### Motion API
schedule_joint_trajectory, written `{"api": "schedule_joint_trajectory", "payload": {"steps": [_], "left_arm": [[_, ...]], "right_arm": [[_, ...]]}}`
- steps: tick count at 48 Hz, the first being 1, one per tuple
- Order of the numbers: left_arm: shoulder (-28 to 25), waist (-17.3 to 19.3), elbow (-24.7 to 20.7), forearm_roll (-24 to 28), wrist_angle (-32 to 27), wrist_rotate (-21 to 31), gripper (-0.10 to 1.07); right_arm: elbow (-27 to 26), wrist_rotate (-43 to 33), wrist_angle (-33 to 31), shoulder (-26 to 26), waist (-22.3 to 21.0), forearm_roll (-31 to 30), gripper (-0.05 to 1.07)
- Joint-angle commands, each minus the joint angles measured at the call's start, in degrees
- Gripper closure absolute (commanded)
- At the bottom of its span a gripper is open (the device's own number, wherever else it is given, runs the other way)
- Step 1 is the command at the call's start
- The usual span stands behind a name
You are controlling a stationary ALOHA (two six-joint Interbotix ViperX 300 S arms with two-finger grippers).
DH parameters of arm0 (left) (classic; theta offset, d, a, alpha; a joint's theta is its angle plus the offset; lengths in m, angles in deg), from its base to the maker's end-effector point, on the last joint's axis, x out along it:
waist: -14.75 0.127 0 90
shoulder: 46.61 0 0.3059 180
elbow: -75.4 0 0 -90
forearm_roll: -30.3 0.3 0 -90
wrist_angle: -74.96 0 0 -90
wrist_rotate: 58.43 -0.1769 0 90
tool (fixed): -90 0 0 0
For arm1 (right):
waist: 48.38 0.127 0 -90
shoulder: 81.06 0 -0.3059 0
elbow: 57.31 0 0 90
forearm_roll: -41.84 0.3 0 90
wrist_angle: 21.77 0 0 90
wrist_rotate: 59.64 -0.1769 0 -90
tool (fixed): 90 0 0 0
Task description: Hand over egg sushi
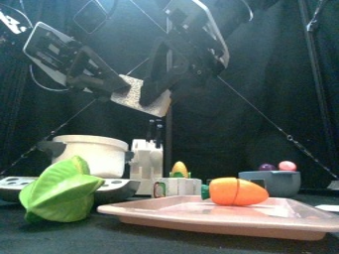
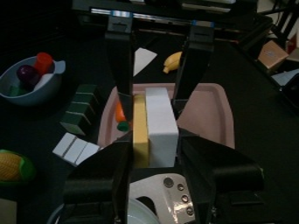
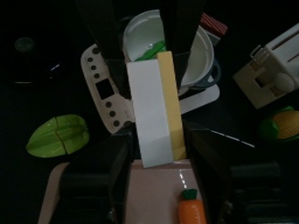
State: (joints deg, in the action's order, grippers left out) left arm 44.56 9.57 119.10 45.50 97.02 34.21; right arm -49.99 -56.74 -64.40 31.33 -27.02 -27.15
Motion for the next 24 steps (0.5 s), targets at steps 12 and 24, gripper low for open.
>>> {"api": "schedule_joint_trajectory", "payload": {"steps": [12,24], "left_arm": [[0.44,0.09,-1.32,-0.18,0.62,-0.18,0.39],[0.44,0.09,-1.41,-0.18,0.62,-0.18,0.39]], "right_arm": [[-0.62,0.26,-1.41,-0.97,-0.26,0.97,0.1],[0.18,0.35,-1.67,-0.79,-0.26,1.85,0.1]]}}
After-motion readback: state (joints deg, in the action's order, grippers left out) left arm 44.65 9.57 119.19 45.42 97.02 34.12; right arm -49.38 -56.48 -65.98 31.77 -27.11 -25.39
